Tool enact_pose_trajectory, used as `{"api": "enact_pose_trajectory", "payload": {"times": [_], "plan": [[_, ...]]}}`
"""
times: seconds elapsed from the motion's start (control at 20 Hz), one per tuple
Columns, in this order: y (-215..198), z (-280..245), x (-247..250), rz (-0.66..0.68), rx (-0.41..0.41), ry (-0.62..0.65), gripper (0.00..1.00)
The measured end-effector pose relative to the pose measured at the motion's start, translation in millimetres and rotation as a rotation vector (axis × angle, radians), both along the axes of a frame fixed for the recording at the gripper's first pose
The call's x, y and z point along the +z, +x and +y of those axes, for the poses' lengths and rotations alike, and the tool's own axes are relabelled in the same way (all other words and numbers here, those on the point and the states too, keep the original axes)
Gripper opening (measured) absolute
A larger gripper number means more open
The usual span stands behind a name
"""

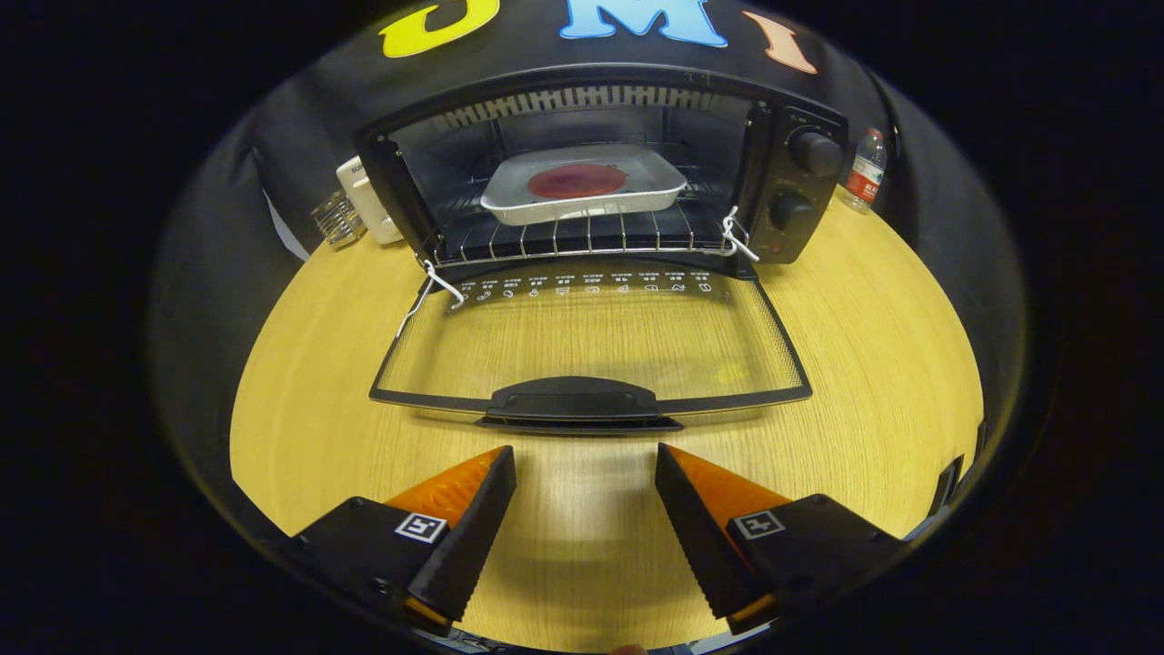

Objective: Open the toaster oven, put the food inside, and close the toaster oven door.

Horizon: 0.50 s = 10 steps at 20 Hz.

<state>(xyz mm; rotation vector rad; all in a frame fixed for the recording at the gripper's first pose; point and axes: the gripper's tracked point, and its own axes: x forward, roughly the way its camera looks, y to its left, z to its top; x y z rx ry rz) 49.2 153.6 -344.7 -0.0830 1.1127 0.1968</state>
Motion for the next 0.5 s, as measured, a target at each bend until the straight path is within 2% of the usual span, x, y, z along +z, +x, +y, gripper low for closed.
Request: {"api": "enact_pose_trajectory", "payload": {"times": [0.5], "plan": [[7.9,4.7,-2.7,-0.032,-0.036,-0.04,0.98]]}}
